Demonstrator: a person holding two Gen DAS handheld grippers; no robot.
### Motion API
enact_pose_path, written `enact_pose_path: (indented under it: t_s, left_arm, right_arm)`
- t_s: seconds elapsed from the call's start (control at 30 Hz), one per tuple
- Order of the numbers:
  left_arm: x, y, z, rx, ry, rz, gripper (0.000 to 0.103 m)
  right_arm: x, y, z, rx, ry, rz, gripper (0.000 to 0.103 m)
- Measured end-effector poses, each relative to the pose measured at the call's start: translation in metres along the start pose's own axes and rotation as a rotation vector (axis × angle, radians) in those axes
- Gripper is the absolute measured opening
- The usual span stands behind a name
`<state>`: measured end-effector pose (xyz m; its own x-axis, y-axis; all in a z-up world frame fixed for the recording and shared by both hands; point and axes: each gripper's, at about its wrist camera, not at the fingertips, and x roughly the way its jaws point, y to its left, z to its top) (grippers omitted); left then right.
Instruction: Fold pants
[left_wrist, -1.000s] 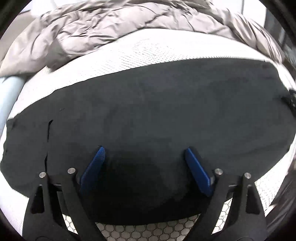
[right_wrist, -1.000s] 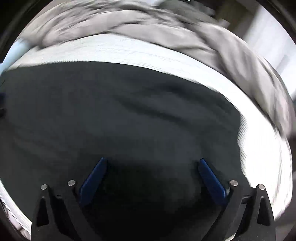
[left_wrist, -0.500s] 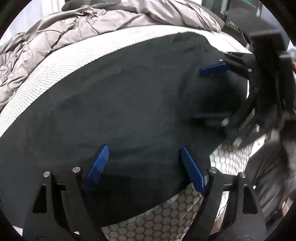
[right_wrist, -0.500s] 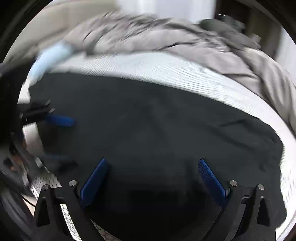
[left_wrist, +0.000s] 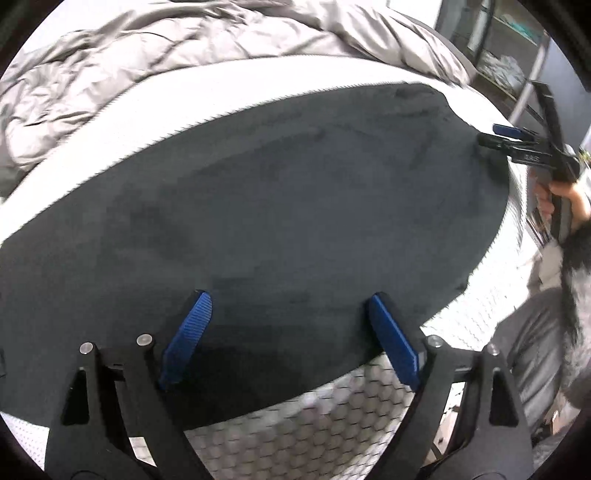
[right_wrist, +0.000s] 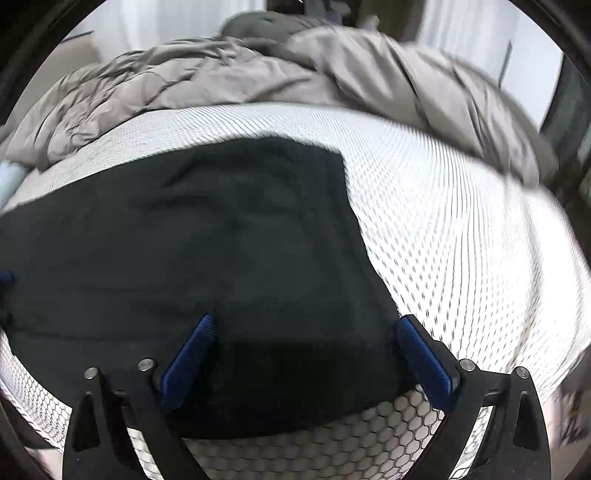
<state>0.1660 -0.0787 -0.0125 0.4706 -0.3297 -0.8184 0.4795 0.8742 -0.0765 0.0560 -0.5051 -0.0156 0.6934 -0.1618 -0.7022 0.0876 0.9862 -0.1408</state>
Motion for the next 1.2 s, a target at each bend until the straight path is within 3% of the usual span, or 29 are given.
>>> enact_pose_path:
  t_s: [0.17,0.27,0.3,0.4,0.53,0.67,0.77,0.83,0.87,0.93,1.0,1.1,1.2]
  left_arm:
    - [-0.014,0.065,-0.007,-0.173,-0.025,0.134,0.086]
    - [-0.014,0.106,-0.025,-0.225,0.024,0.23,0.086]
    - [-0.015,0.114,-0.03,-0.226,0.026,0.234,0.086]
    - [-0.038,0.141,-0.053,-0.22,0.027,0.214,0.088]
    - [-0.068,0.17,-0.078,-0.232,0.019,0.308,0.088]
    - [-0.106,0.212,-0.09,-0.361,-0.101,0.313,0.087]
    - [-0.122,0.253,-0.097,-0.466,-0.16,0.395,0.087]
    - [-0.113,0.277,-0.1,-0.518,-0.108,0.401,0.083]
    - [-0.106,0.287,-0.102,-0.523,-0.071,0.41,0.077]
    - [-0.093,0.307,-0.11,-0.505,-0.012,0.457,0.076]
    - [-0.095,0.327,-0.118,-0.544,-0.009,0.5,0.071]
    - [-0.109,0.354,-0.131,-0.638,-0.052,0.468,0.051]
    - [-0.112,0.354,-0.13,-0.643,-0.044,0.512,0.044]
  right_arm:
    - [-0.009,0.065,0.03,-0.047,-0.102,0.122,0.1]
    - [0.009,0.103,0.03,-0.146,-0.037,0.181,0.1]
    - [0.014,0.111,0.029,-0.182,-0.012,0.165,0.1]
    - [0.039,0.127,0.019,-0.318,0.06,0.005,0.1]
    - [0.041,0.097,0.02,-0.197,0.09,-0.016,0.101]
    - [0.043,0.092,0.025,-0.187,0.08,-0.03,0.101]
    - [0.036,0.103,0.027,-0.213,0.047,0.006,0.101]
    - [0.031,0.114,0.027,-0.237,0.03,0.041,0.101]
    - [0.035,0.121,0.032,-0.246,0.026,0.055,0.101]
    - [0.033,0.135,0.032,-0.277,0.025,0.099,0.101]
    - [0.044,0.14,0.034,-0.31,0.031,0.105,0.101]
    - [0.044,0.145,0.031,-0.325,0.034,0.095,0.101]
    - [0.048,0.136,0.037,-0.304,0.039,0.081,0.101]
